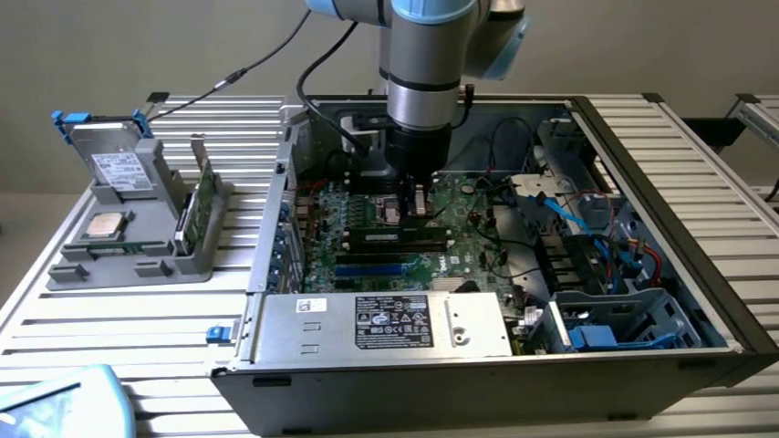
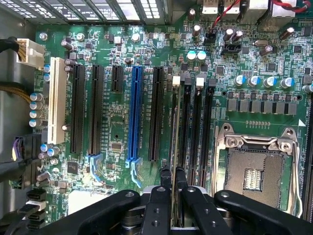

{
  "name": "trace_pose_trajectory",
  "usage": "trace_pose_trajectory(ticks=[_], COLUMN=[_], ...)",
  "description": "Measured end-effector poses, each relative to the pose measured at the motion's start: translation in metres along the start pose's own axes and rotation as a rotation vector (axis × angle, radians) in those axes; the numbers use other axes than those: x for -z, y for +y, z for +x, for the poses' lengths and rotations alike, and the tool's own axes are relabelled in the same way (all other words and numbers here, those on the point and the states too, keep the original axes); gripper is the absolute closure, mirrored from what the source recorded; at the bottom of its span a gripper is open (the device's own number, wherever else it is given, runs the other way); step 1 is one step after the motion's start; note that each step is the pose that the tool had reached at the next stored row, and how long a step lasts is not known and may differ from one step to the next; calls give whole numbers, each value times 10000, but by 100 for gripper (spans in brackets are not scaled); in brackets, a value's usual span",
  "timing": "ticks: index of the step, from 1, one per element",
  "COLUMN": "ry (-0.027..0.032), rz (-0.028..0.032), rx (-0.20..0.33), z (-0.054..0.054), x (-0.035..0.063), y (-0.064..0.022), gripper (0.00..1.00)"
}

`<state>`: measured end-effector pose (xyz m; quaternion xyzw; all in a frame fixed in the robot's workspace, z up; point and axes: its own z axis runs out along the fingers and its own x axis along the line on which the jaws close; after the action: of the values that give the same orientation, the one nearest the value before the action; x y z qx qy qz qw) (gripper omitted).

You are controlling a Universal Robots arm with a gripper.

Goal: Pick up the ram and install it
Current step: 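Insert the ram into the slot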

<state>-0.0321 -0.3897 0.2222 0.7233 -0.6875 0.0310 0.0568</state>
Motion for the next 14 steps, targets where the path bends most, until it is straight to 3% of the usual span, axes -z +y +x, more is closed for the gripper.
trace_pose_trajectory(ticks=[14], ry=[-1], rz=[-14], rx=[1], z=[2], x=[-10], y=[0], gripper=[86])
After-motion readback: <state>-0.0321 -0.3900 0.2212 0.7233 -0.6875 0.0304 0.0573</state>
